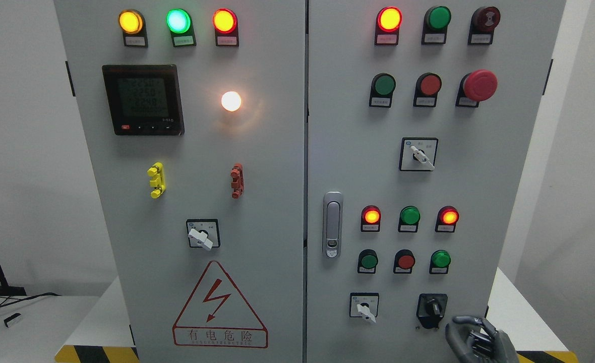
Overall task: Trip black knob to open circuit
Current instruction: 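Raise the right hand up toward the black rotary knob, then close the right hand's fingers around the black rotary knob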
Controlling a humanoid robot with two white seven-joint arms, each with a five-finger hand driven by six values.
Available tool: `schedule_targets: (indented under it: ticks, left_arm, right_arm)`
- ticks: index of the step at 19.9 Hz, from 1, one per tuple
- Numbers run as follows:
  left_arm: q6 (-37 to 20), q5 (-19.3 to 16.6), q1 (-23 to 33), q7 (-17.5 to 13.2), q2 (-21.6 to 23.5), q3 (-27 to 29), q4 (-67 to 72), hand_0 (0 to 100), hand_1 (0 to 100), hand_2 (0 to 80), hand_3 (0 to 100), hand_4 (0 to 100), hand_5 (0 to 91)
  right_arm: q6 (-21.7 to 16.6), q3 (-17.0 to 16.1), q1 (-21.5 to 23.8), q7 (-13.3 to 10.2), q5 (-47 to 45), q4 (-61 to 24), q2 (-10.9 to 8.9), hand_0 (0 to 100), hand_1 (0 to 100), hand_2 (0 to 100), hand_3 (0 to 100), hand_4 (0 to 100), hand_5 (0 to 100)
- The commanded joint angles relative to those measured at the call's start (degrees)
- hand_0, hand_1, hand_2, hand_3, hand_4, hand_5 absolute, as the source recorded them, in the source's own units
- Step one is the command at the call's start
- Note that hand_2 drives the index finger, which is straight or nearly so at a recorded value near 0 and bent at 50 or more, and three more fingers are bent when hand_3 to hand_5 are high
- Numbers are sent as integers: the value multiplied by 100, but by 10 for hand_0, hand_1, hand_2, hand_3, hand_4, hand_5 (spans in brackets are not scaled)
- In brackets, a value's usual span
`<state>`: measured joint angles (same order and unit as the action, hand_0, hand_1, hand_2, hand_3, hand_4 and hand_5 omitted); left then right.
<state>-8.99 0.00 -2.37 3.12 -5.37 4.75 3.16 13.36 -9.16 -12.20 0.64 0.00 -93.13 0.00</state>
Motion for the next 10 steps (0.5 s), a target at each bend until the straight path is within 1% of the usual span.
schedule_targets:
  ticks: [1, 10]
  left_arm:
    - [2, -176, 0, 5, -8, 0, 0, 120, 389, 0, 0, 0, 0]
    - [2, -176, 0, 5, 1, 0, 0, 120, 389, 0, 0, 0, 0]
  right_arm:
    - [-8, 142, -2, -3, 114, 32, 35, 424, 790, 463, 1000, 991, 934]
    - [-8, 151, -28, -3, 114, -12, 35, 426, 788, 463, 1000, 990, 934]
